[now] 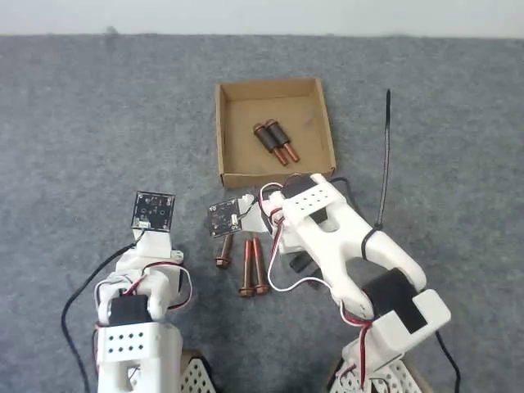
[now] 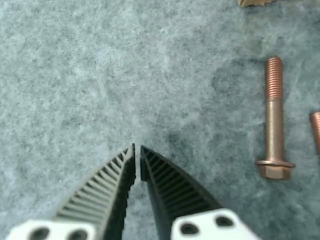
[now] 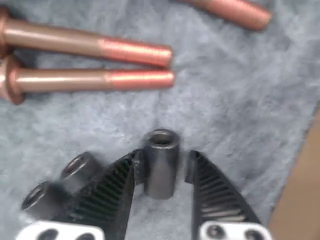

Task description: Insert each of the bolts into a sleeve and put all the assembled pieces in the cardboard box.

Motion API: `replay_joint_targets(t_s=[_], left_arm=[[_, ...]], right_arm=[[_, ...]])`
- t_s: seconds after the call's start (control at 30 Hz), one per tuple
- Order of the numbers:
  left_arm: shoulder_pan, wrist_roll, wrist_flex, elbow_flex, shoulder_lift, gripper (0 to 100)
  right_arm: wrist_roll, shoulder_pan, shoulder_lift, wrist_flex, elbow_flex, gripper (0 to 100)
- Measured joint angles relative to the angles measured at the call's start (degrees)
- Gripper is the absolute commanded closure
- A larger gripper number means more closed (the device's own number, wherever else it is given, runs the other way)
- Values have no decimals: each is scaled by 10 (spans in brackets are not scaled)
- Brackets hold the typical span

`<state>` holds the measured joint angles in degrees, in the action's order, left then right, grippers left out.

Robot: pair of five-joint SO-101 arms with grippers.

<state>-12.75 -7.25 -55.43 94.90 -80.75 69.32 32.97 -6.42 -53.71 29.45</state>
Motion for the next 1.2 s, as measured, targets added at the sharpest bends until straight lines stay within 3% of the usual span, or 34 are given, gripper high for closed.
replay_joint_targets(t_s=[0.4, 0.8, 1.2], left_arm=[[0, 0, 0, 0, 0, 987], [0, 0, 0, 0, 0, 987], [0, 0, 0, 0, 0, 987]], right_arm=[[-43, -17, 1, 47, 17, 992], [-392, -106, 0, -42, -121, 992], [-629, -187, 85, -57, -81, 992]])
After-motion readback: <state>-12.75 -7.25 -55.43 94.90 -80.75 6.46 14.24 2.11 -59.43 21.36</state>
